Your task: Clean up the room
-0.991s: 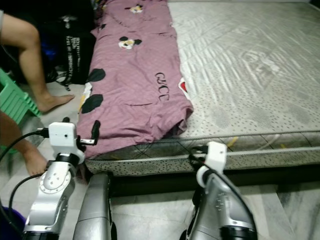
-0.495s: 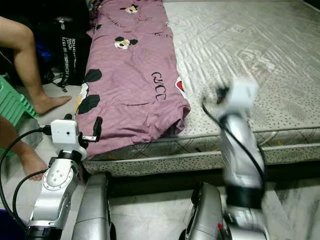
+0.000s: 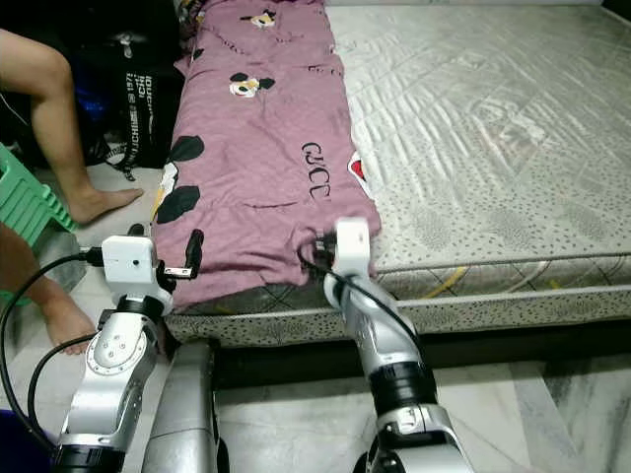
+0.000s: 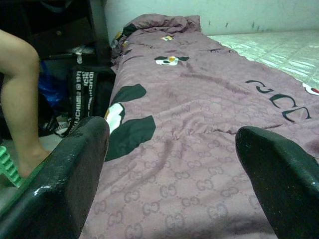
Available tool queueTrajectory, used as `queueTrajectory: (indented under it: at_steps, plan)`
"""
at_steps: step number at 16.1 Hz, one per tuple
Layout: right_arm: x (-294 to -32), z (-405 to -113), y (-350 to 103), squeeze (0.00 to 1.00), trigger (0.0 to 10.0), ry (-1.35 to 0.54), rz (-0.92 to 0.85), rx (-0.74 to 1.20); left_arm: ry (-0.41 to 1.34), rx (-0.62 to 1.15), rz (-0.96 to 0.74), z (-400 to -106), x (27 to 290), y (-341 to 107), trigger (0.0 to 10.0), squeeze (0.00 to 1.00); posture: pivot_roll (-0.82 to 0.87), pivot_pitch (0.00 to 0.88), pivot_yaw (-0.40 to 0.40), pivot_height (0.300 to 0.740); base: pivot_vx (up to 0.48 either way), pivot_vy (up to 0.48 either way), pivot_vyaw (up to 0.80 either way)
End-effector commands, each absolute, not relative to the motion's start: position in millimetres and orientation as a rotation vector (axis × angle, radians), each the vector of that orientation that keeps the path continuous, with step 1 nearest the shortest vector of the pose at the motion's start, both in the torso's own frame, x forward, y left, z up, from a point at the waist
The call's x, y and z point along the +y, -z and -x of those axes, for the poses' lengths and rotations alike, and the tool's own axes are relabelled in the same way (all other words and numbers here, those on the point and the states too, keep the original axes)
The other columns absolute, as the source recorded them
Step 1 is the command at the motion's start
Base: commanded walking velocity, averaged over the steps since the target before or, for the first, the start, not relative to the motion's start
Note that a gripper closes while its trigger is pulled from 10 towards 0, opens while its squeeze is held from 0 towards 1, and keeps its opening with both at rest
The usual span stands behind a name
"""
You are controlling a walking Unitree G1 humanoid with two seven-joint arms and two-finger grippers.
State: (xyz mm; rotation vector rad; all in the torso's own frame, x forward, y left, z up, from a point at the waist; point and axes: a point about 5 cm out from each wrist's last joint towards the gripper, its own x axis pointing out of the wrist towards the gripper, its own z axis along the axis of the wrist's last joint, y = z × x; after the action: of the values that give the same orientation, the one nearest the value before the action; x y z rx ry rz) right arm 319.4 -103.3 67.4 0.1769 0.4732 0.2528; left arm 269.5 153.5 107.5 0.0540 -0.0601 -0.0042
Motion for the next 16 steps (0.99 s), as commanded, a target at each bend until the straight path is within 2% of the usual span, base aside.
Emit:
queueTrajectory:
  at_steps: [1, 3, 4, 7, 9, 11, 13, 14, 15, 16]
  plan:
    - [-115.7, -315.7, -58.3, 0.00, 0.0, -0.203, -0.148, 0.516, 0.001, -0.060, -0.060, -269.0, 154.7, -107.6, 10.0, 0.00, 0.14, 0.000, -0.012, 0.485, 0.000, 0.000, 0.00]
    - [-135.3, -313.1, -50.4, 0.00, 0.0, -0.130, -0.109, 0.548, 0.005, -0.053, -0.060, -268.7, 154.6, -106.0, 10.0, 0.00, 0.12, 0.000, -0.010, 0.485, 0.000, 0.000, 0.00]
    - [-156.2, -310.5, -46.6, 0.00, 0.0, -0.047, -0.082, 0.570, 0.009, -0.049, -0.062, -269.8, 153.4, -104.8, 10.0, 0.00, 0.12, 0.000, -0.008, 0.485, 0.000, 0.000, 0.00]
    - [-194.1, -301.0, -46.6, 0.00, 0.0, 0.109, -0.054, 0.575, 0.012, -0.043, -0.065, -270.9, 152.4, -103.9, 10.0, 0.00, 0.11, 0.000, -0.005, 0.485, 0.000, 0.000, 0.00]
    - [-208.4, -300.2, -59.4, 0.00, 0.0, 0.184, -0.041, 0.497, 0.011, -0.042, -0.065, -270.5, 153.0, -103.8, 10.0, 0.00, 0.10, 0.000, -0.002, 0.485, 0.000, 0.000, 0.00]
    - [-218.9, -308.8, -101.8, 0.00, 0.0, 0.276, 0.023, 0.240, 0.009, -0.042, -0.068, -270.9, 153.6, -103.6, 10.0, 0.00, 0.10, 0.000, -0.001, 0.485, 0.000, 0.000, 0.00]
    - [-217.2, -315.7, -125.3, 0.00, 0.0, 0.280, 0.038, 0.121, 0.009, -0.044, -0.069, -271.5, 153.6, -103.9, 10.0, 0.00, 0.10, 0.000, 0.000, 0.485, 0.000, 0.000, 0.00]
    - [-206.6, -323.9, -147.2, 1.00, 4.7, 0.217, 0.022, 0.023, 0.010, -0.046, -0.069, -272.1, 153.3, -104.3, 10.0, 0.00, 0.10, 0.000, 0.002, 0.485, 0.000, 0.000, 0.00]
    - [-194.3, -329.3, -154.1, 1.00, 10.0, 0.142, -0.024, 0.011, 0.012, -0.048, -0.069, -272.6, 153.1, -104.5, 10.0, 0.00, 0.10, 0.000, 0.001, 0.485, 0.000, 0.000, 0.00]
    - [-175.2, -332.0, -147.1, 1.00, 10.0, 0.018, -0.119, 0.078, 0.013, -0.048, -0.068, -273.3, 152.8, -104.3, 10.0, 0.00, 0.09, 0.000, -0.001, 0.485, 0.000, 0.000, 0.00]
